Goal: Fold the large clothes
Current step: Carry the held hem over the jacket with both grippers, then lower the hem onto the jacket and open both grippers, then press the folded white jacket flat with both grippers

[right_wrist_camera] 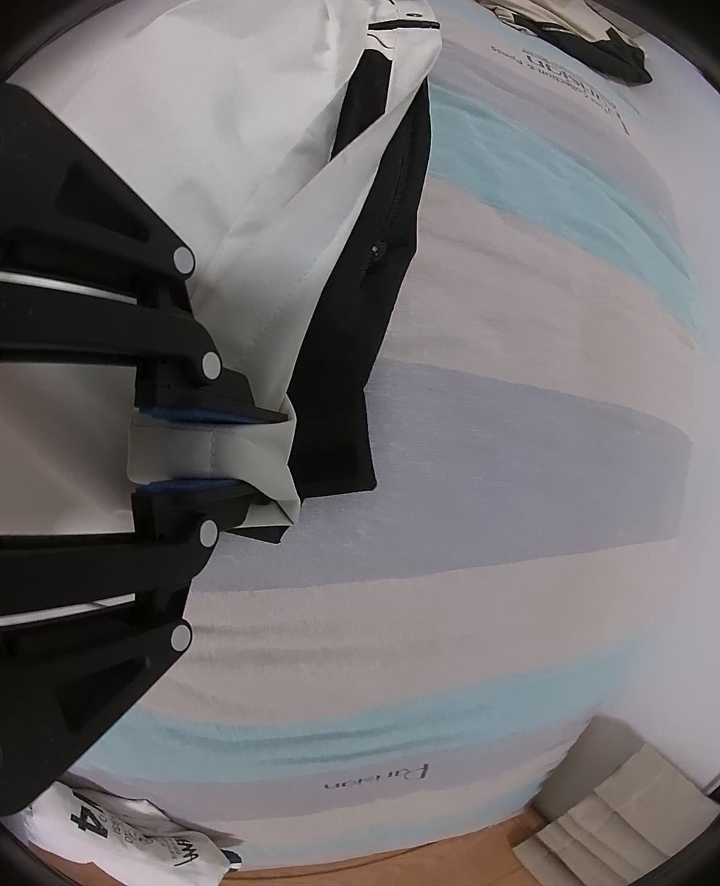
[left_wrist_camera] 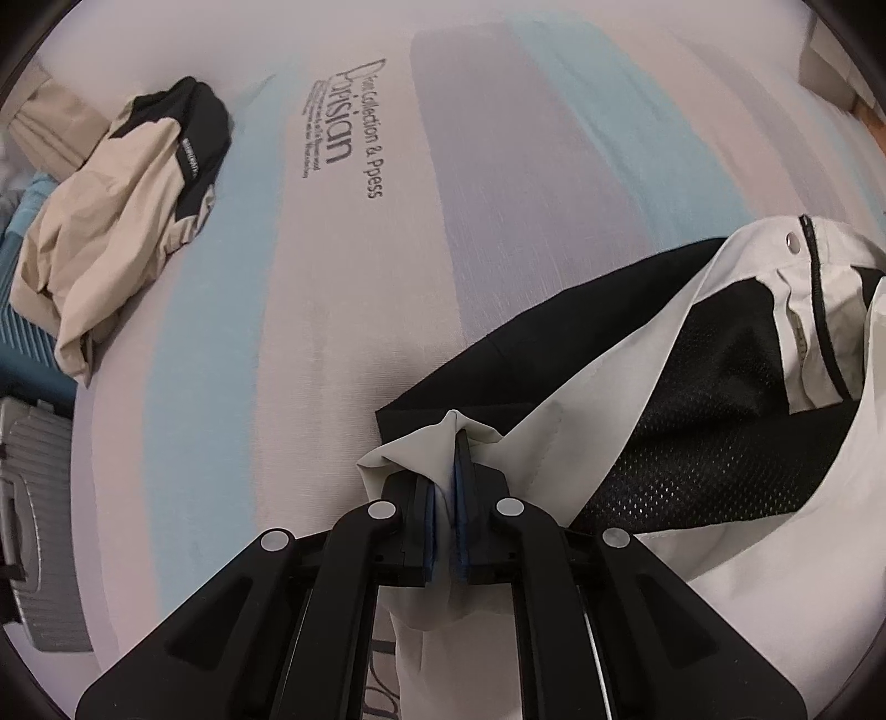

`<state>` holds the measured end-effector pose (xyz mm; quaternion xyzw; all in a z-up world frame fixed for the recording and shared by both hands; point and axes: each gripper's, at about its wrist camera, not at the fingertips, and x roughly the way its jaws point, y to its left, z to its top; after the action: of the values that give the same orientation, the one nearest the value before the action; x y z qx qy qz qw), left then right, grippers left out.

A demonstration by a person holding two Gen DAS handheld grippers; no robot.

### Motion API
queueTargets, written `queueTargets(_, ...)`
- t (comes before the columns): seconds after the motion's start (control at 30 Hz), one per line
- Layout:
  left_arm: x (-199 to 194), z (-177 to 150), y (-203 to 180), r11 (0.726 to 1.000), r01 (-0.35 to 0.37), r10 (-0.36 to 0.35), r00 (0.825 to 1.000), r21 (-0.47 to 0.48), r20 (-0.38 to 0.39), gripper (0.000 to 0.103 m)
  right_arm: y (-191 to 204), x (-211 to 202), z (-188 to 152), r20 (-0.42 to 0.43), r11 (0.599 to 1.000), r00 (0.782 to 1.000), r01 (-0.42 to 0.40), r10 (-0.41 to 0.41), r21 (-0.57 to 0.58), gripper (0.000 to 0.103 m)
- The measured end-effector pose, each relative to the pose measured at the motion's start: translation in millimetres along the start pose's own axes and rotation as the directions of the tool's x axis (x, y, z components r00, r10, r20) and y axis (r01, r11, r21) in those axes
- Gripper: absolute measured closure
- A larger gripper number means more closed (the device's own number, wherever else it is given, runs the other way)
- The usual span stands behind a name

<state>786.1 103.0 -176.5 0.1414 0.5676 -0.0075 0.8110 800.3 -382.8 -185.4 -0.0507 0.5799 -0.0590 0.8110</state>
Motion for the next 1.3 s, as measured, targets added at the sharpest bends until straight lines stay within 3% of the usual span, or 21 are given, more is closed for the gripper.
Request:
queueTargets(0.23, -10, 4, 0, 1.000, -0.012, 0.012, 1.000, -0.016, 0.010, 0.094, -3, -18, 3, 0.060, 1.000, 0.998, 0.000, -0.001, 0.017, 0.073)
queueTargets(0.37, -17, 7, -3, 0.999, -0.005, 0.005, 1.000, -0.032, 0.007, 0.086, -4, -35, 8, 0.130, 0.999, 0.991, 0.013, -0.017, 0.033, 0.046)
queueTargets(0.43, -24, 9, -4, 0.999, 0.004, -0.003, 1.000, -0.042, 0.015, 0.081, -7, -44, 14, 0.162, 0.999, 0.987, -0.002, -0.004, 0.042, 0.041)
queueTargets(0.47, -27, 10, -4, 0.999, 0.010, -0.009, 1.000, -0.049, 0.019, 0.076, -6, -49, 15, 0.173, 0.999, 0.985, -0.010, 0.003, 0.040, 0.041)
queueTargets(0.57, -36, 14, -6, 0.997, 0.047, -0.044, 0.998, -0.068, 0.039, 0.043, 0, -60, 15, 0.189, 1.000, 0.982, -0.024, 0.023, 0.004, 0.041)
queueTargets(0.7, -49, 18, -11, 0.994, 0.062, -0.056, 0.996, -0.088, 0.075, 0.018, 12, -73, 4, 0.195, 0.998, 0.979, -0.050, 0.057, -0.043, 0.040)
queueTargets(0.77, -59, 18, -14, 0.995, 0.035, -0.024, 0.992, -0.088, 0.124, 0.006, 19, -80, -3, 0.194, 0.996, 0.978, -0.067, 0.079, -0.064, 0.040)
queueTargets(0.83, -71, 18, -17, 0.996, 0.029, -0.014, 0.984, -0.079, 0.177, 0.006, 26, -86, -13, 0.194, 0.993, 0.976, -0.086, 0.101, -0.084, 0.038)
queueTargets(1.03, -85, 13, -20, 0.995, 0.059, -0.043, 0.982, -0.082, 0.183, 0.006, 61, -106, -48, 0.175, 0.982, 0.970, -0.150, 0.169, -0.115, 0.037)
queueTargets(1.3, -80, -37, -3, 0.988, 0.106, -0.091, 0.988, -0.111, 0.125, 0.006, 125, -119, -81, 0.142, 0.960, 0.950, -0.272, 0.278, -0.057, 0.037)
